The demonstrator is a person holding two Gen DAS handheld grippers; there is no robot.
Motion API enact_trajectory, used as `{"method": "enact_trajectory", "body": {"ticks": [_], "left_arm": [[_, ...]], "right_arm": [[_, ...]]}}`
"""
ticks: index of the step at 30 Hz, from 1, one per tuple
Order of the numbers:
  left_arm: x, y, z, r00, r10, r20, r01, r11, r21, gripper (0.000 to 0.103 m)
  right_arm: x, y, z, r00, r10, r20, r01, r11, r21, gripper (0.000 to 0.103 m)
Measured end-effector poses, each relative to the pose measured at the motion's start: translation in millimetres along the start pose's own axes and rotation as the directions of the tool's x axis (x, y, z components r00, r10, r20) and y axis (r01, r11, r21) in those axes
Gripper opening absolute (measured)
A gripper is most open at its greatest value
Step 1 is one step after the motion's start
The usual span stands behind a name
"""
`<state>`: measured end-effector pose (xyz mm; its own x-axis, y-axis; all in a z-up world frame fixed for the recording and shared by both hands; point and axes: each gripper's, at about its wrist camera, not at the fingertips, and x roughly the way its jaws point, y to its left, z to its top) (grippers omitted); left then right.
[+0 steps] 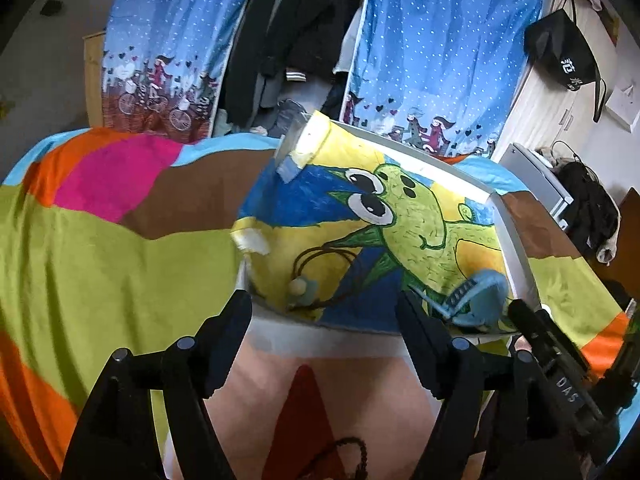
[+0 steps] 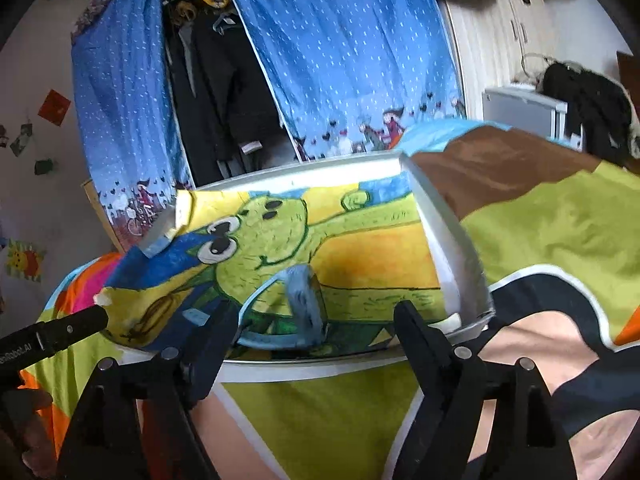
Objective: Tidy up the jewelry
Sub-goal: 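Open the right tool to drop the watch and withdraw to the pile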
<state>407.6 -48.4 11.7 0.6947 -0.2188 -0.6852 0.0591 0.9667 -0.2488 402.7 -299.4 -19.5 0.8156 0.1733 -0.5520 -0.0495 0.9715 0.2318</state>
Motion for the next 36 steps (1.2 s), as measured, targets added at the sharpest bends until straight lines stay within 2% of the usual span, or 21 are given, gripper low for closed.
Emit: {"method": "enact_trajectory", "body": {"ticks": [2, 5, 7, 12, 21, 26, 31, 36], "left_arm": [[-11, 0, -4, 1.0, 0.01, 0.016, -0.011, 1.0, 0.01, 0.069], [-33, 0, -12, 0.999, 0.018, 0.047, -0.019, 1.0, 0.017, 0.07], [-52, 1, -21, 0.997, 0.016, 0.076, -0.016, 1.0, 0.006, 0.087], [-93, 2, -41, 0.989, 0.006, 0.147, -0.005, 1.0, -0.003, 0.09], [-171, 2, -86, 0.962, -0.016, 0.272, 0.001, 0.998, 0.055, 0.093], [-200, 9, -111, 0.952, -0.007, 0.307, -0.014, 0.998, 0.065, 0.095], [-224, 22, -139, 0.946, 0.002, 0.323, -0.028, 0.997, 0.076, 0.095], [-227, 28, -164, 0.96, 0.041, 0.276, -0.081, 0.988, 0.133, 0.095]], "right_arm": [[-11, 2, -1, 1.0, 0.012, 0.02, -0.012, 1.0, -0.008, 0.081], [-33, 3, -7, 0.996, 0.056, 0.069, -0.056, 0.998, -0.004, 0.095], [-50, 6, -12, 0.991, 0.082, 0.102, -0.08, 0.997, -0.017, 0.095], [-100, 14, -25, 0.977, 0.104, 0.185, -0.093, 0.993, -0.069, 0.103], [-180, 26, -61, 0.954, 0.087, 0.286, -0.055, 0.991, -0.12, 0.103], [-211, 37, -76, 0.943, 0.071, 0.326, -0.025, 0.989, -0.143, 0.103], [-226, 43, -97, 0.956, 0.076, 0.283, -0.039, 0.99, -0.134, 0.103], [-232, 48, -123, 0.979, 0.057, 0.194, -0.036, 0.993, -0.112, 0.103]]}}
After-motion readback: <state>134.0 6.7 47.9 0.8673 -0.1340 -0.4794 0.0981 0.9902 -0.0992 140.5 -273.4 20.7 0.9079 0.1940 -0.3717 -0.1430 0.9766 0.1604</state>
